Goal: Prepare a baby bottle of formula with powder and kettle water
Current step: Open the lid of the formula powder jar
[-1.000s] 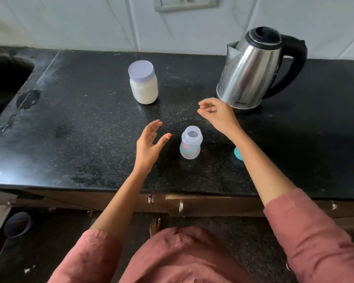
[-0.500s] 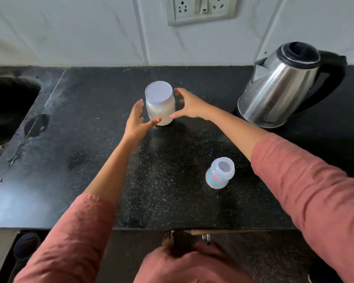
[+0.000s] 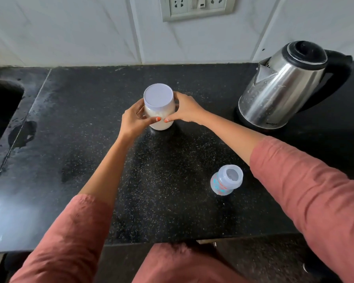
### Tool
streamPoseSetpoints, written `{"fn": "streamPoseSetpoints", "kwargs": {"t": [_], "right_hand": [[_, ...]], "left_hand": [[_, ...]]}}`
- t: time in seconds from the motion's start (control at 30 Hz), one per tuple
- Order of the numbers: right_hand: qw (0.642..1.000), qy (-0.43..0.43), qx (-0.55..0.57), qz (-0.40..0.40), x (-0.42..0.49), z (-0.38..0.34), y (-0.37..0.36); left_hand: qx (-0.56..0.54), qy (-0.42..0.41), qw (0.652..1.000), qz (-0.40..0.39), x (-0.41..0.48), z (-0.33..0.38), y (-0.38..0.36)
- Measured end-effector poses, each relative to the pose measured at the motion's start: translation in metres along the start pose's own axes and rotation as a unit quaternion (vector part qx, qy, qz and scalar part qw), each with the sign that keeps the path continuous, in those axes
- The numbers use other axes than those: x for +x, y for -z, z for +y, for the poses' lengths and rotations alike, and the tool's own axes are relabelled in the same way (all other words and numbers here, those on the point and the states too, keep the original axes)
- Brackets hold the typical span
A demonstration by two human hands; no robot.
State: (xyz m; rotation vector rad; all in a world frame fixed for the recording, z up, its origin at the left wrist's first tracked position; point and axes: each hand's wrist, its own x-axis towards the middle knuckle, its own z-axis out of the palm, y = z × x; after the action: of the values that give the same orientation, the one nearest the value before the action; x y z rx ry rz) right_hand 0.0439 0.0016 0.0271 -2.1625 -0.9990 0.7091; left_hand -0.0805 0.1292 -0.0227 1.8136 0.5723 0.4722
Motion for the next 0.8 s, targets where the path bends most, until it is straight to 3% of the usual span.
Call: {"fn": "streamPoseSetpoints", "kwargs": {"t": [0.37,0.8], "right_hand": [[1.000,0.013,0.001,0.003,-0.051,-0.009,0.000],[0.998,-0.042,0.036,0.016,-0.158,-0.025,-0.041]], "left_hand": [[-0.001,-0.012,1.000,-0.010,-0.050,0.022,0.000],[-0.012,-0.007,0.999,-0.047,-0.154,0.035,0.004]]}}
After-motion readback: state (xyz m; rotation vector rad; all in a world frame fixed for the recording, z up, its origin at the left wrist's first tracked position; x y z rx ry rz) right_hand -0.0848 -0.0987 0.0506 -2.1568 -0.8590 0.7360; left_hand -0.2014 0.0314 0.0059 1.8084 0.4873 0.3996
